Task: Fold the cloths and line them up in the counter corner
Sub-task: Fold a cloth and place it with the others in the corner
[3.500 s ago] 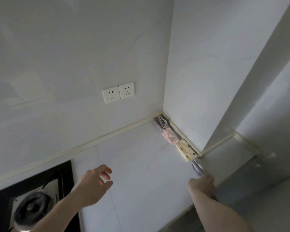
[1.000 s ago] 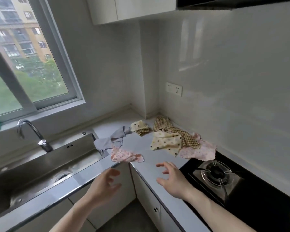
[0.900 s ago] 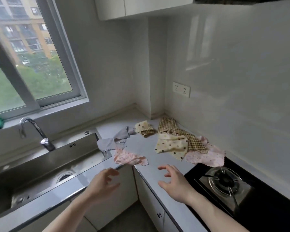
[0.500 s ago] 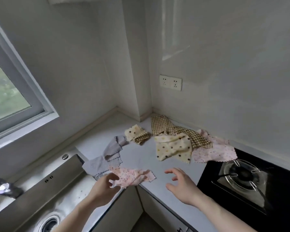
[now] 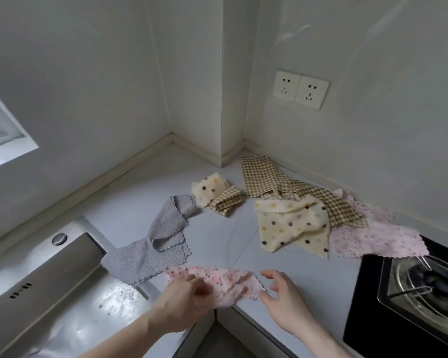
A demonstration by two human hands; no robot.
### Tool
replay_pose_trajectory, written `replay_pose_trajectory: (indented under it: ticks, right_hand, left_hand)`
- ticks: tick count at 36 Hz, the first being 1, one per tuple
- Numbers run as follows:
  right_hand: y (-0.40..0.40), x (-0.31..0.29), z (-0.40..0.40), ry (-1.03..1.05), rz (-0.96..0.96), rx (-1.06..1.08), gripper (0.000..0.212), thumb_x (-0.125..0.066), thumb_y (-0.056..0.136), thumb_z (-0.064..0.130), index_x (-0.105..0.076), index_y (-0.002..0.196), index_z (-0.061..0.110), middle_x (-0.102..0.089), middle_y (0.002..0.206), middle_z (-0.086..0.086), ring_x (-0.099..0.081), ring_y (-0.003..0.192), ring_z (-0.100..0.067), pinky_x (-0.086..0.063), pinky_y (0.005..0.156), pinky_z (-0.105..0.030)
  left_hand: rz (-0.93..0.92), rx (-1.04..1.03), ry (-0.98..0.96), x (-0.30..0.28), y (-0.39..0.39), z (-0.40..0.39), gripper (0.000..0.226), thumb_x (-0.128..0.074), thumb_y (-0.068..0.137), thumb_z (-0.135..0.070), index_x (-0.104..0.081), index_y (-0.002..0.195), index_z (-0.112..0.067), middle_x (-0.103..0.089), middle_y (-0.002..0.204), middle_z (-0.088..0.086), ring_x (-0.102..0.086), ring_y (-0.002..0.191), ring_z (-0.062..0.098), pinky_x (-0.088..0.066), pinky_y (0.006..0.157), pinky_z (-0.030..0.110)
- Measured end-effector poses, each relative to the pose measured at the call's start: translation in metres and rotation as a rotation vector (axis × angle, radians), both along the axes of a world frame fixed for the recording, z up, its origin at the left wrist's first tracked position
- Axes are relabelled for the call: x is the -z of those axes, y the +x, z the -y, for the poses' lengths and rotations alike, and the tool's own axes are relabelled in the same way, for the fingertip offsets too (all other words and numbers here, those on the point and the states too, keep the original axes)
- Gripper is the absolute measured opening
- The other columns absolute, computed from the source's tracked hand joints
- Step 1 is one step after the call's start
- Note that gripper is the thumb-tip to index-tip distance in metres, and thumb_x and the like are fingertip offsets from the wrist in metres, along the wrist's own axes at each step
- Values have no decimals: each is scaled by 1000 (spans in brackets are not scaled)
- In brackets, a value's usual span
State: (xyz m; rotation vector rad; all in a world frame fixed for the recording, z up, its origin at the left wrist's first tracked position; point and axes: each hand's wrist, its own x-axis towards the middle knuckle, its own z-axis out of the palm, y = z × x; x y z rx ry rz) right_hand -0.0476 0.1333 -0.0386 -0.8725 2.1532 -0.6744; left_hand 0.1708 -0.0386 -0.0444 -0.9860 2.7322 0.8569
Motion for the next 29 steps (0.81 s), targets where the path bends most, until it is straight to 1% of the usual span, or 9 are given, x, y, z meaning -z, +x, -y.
replay_pose_trajectory:
  ticks: [4,7,10,15,18,21,23,25,29]
  right_hand:
    - [-3,52,18,-87,-142,-32,43,-67,92,35,-57,134,35,-45,126,20,-47,111,-1,-35,90,-7]
    - [1,80,24,-264,-462,-18,28,-65,82,43,-66,110,43,-50,106,25,-52,93,-3,-37,80,-17]
    - [7,91,24,-353,-611,-8,12,-59,76,45,-61,86,40,-56,92,21,-55,82,-6,-45,70,-27]
    - [9,103,26,-415,-577,42,27,-74,75,28,-49,80,38,-56,86,21,-54,78,-5,-49,66,-36]
    - [13,107,28,-478,-492,105,19,-68,84,30,-51,82,38,-60,85,19,-55,83,-3,-49,70,-37]
    - [14,113,26,-489,-364,121,11,-62,87,41,-52,90,37,-64,85,13,-62,83,-4,-52,72,-39]
    - [14,115,24,-501,-349,106,12,-60,90,42,-52,92,34,-67,86,13,-64,82,-3,-51,69,-29]
    - [14,115,23,-524,-324,116,11,-62,93,35,-52,91,30,-68,84,15,-64,78,1,-47,61,-18]
    - [9,121,24,-585,-300,202,9,-61,96,25,-56,89,28,-68,83,15,-61,77,2,-44,62,-16]
  left_hand:
    - [-190,-5,-93,36,-9,12,34,-74,66,-61,-51,75,-38,-52,75,-23,-49,72,-4,-39,66,18]
    - [-329,7,-162,51,-12,13,34,-78,71,-53,-49,77,-37,-49,74,-24,-47,73,-6,-37,70,18]
    - [-375,64,-183,63,-12,11,27,-79,75,-44,-54,82,-37,-50,76,-24,-49,76,-5,-40,74,21]
    - [-446,32,-132,72,-6,10,21,-76,82,-46,-63,85,-30,-53,71,-12,-53,72,4,-38,68,16]
    - [-548,-15,-19,73,-2,11,35,-74,89,-42,-61,83,-10,-47,66,-1,-43,60,5,-38,59,30]
    - [-660,-88,79,82,-1,6,31,-70,94,-38,-65,86,-8,-58,70,3,-53,65,22,-42,60,36]
    - [-734,-144,143,91,-1,3,28,-68,96,-35,-67,84,-9,-58,71,2,-53,67,26,-39,60,33]
    - [-771,-146,140,96,-3,5,31,-63,98,-37,-67,81,-11,-56,68,0,-50,63,19,-36,58,29]
    - [-755,-80,8,111,-7,19,39,-55,101,-44,-68,83,-12,-59,69,3,-51,61,13,-39,56,26]
